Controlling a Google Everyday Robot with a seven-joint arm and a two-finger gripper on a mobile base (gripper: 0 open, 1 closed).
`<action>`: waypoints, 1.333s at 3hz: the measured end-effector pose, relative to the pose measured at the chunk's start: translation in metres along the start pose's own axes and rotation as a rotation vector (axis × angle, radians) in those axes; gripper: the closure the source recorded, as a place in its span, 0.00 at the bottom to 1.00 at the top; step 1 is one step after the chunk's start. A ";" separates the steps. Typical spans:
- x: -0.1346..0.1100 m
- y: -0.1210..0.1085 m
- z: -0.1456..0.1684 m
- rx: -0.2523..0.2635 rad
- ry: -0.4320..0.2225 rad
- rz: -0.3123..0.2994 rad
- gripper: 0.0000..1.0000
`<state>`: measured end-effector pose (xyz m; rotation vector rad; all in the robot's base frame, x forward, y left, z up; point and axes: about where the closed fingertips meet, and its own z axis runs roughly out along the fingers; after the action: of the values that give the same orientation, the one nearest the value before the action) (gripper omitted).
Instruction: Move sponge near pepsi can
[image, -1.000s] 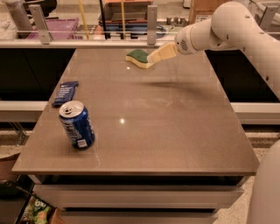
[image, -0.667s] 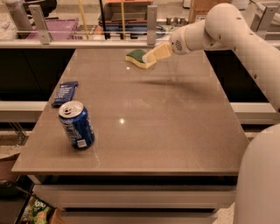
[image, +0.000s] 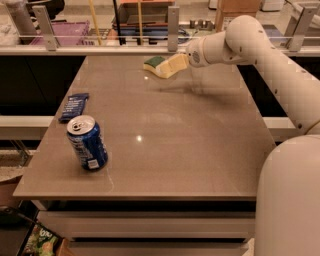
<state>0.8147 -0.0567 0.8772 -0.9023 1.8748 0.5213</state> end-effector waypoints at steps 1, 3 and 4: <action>0.005 0.004 0.019 -0.023 -0.013 0.026 0.00; 0.021 0.007 0.049 -0.039 0.007 0.054 0.00; 0.025 0.006 0.053 -0.038 0.009 0.060 0.00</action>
Offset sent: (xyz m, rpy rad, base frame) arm 0.0108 0.0178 -0.0189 0.0438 0.0272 0.0038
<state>0.8343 -0.0262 0.8303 -0.8765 1.9102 0.5926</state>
